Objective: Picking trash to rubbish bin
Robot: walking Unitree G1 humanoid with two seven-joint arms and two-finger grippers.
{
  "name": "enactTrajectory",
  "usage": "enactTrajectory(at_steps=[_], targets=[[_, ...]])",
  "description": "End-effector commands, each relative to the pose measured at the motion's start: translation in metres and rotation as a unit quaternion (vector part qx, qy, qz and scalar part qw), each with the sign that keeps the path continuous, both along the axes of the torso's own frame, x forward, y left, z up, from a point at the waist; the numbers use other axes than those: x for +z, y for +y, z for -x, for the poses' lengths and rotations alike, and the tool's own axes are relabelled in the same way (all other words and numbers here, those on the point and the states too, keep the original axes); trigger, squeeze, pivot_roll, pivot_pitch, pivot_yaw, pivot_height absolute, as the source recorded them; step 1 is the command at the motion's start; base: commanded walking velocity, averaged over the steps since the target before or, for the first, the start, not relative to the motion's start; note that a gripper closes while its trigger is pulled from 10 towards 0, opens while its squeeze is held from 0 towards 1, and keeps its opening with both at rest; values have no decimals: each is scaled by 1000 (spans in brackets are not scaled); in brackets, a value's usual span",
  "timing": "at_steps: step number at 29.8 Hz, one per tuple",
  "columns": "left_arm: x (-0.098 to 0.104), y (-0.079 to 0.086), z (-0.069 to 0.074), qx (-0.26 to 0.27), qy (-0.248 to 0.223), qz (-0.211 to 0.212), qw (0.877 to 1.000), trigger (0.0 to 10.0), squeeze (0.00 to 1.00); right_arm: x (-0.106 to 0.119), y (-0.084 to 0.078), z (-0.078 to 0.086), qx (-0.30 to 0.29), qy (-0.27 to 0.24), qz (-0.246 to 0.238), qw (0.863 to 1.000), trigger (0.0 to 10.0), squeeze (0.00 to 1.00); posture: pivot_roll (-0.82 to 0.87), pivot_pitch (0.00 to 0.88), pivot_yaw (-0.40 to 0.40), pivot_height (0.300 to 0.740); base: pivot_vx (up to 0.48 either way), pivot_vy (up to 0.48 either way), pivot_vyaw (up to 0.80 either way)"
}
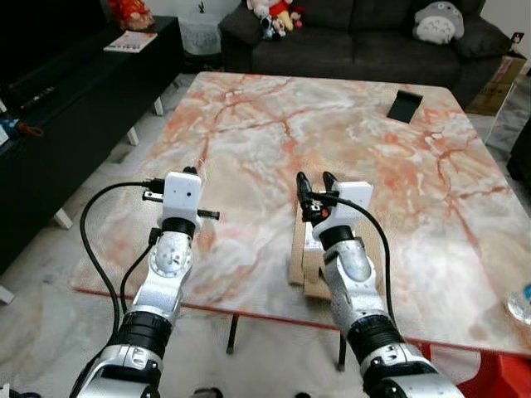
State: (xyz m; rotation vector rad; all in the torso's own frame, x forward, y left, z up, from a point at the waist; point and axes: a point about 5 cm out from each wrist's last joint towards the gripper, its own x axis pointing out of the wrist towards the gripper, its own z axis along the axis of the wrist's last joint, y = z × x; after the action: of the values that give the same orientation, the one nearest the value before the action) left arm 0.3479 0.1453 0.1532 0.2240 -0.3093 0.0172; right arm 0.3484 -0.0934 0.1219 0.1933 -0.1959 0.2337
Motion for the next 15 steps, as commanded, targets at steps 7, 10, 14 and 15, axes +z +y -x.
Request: enactTrajectory(at_steps=[7,10,14,15], targets=[[-4,3,3,0,1,-2,1000,10000,0,5,0,-1,-1,-12,0,1000,10000,0,-18,23,-2,740,-267,0,0],[-4,3,3,1,0,-3,1000,10000,0,5,-1,-1,-2,-11,2,1000,10000,0,-20,19,0,740,-260,0,0],[-4,4,2,1,1,-4,1000,10000,0,5,-2,-1,-3,-10,3,1000,10000,0,-20,19,0,740,-256,0,0],[-4,4,3,0,1,-4,1000,10000,0,4,-3,-1,-4,-10,3,1000,10000,0,-20,19,0,740,-259,0,0]])
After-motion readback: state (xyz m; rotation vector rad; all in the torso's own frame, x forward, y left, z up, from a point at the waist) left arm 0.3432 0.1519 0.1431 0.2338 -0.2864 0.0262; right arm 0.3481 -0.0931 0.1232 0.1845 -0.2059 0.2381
